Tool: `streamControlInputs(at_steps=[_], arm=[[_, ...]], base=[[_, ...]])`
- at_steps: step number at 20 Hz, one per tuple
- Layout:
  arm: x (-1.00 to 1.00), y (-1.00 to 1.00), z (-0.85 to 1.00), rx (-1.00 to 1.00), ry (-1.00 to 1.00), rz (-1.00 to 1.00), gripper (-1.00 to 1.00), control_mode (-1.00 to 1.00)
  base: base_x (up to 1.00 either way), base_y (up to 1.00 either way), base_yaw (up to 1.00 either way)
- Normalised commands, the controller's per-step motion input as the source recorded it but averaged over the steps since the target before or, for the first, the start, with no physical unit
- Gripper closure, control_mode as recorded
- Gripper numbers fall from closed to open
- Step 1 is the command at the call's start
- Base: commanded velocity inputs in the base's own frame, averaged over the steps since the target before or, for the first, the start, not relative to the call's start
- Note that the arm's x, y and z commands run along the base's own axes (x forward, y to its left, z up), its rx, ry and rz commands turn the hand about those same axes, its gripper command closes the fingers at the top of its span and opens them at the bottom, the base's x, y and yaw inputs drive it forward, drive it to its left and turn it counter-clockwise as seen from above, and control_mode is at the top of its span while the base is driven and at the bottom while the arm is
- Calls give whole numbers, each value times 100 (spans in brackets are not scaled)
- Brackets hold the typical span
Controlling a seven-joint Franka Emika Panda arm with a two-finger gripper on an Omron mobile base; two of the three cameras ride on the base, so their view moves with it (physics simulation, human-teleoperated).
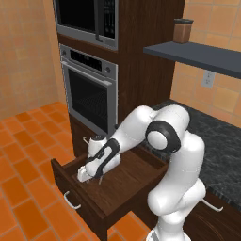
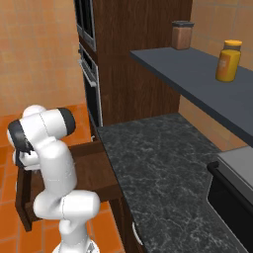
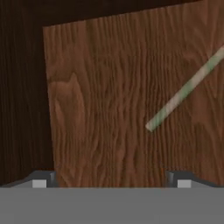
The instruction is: Take a straw from the drawer in front and place it inside the glass cup on the dining counter.
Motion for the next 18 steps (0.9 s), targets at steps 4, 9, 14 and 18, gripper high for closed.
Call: streamControlInputs(at_steps=[4, 9, 14, 18], arm=[[49, -43, 11, 0, 0, -33, -100, -100], [77, -20, -3, 0, 0, -22, -100, -100], [46, 0, -20, 0, 0, -12, -100, -100], [29, 0, -37, -7, -1, -13, -100, -100]], base=[[0, 0, 0], [0, 0, 0], [0, 0, 0], [0, 0, 0]])
